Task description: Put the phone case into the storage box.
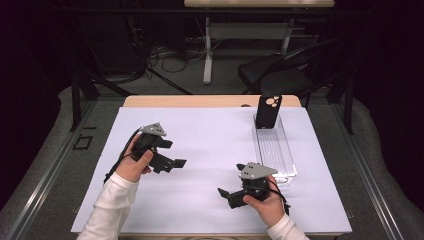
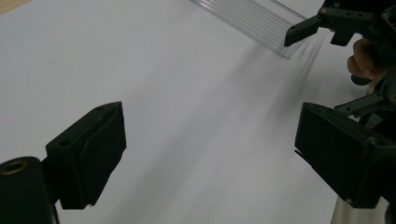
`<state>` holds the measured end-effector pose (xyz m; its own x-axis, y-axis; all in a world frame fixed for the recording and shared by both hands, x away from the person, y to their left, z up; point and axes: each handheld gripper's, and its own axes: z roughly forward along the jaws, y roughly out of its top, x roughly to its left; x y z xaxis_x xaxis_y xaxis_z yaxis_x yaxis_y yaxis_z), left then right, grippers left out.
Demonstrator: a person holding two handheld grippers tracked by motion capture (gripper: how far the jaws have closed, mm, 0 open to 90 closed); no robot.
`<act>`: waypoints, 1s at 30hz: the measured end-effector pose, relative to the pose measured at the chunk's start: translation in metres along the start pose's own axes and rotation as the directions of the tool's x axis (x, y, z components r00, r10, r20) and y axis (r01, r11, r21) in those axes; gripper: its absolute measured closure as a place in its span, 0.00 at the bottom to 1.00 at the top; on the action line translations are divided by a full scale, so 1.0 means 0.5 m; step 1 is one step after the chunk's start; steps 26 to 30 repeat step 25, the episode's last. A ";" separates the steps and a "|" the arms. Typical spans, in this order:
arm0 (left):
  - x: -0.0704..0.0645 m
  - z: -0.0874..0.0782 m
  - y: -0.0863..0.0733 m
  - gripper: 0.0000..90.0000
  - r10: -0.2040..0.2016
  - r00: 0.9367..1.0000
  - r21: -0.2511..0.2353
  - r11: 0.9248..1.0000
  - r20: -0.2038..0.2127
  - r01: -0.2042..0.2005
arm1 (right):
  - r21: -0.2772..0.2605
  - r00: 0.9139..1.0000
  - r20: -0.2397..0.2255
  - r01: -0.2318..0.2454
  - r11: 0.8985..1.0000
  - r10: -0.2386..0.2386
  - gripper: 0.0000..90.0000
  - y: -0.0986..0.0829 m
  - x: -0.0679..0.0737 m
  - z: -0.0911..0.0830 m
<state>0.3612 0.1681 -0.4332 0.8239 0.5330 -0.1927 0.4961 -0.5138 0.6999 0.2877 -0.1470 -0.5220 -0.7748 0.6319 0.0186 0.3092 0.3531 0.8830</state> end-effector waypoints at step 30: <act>0.012 0.001 0.001 0.10 -0.012 1.000 -0.001 1.000 0.002 0.012 | -0.005 1.000 -0.008 -0.014 1.000 0.014 0.01 -0.007 -0.008 0.002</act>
